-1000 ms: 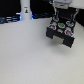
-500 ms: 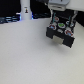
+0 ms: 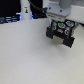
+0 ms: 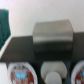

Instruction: Open the kcup holder, insert the kcup into the holder, and close the kcup holder

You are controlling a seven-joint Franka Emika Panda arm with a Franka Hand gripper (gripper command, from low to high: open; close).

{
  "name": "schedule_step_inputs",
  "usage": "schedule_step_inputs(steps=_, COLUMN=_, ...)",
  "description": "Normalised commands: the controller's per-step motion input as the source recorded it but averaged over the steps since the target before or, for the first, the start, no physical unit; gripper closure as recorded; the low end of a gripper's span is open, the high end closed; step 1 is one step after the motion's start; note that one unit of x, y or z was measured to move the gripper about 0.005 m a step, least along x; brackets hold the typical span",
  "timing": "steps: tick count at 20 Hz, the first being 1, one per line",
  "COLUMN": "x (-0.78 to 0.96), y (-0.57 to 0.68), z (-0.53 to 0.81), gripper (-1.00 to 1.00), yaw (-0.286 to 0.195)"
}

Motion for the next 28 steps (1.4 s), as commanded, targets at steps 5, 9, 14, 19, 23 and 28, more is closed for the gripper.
schedule_step_inputs(steps=5, x=0.32, y=0.25, z=-0.21, gripper=-1.0, yaw=0.186)
schedule_step_inputs(steps=9, x=0.02, y=0.16, z=-0.24, gripper=-1.0, yaw=0.259)
schedule_step_inputs(steps=14, x=-0.16, y=0.07, z=-0.13, gripper=-1.0, yaw=0.283)
schedule_step_inputs(steps=19, x=-0.45, y=0.26, z=-0.04, gripper=-1.0, yaw=0.185)
schedule_step_inputs(steps=23, x=-0.52, y=0.3, z=0.01, gripper=-1.0, yaw=0.167)
schedule_step_inputs(steps=28, x=-0.59, y=0.45, z=0.02, gripper=-1.0, yaw=0.111)
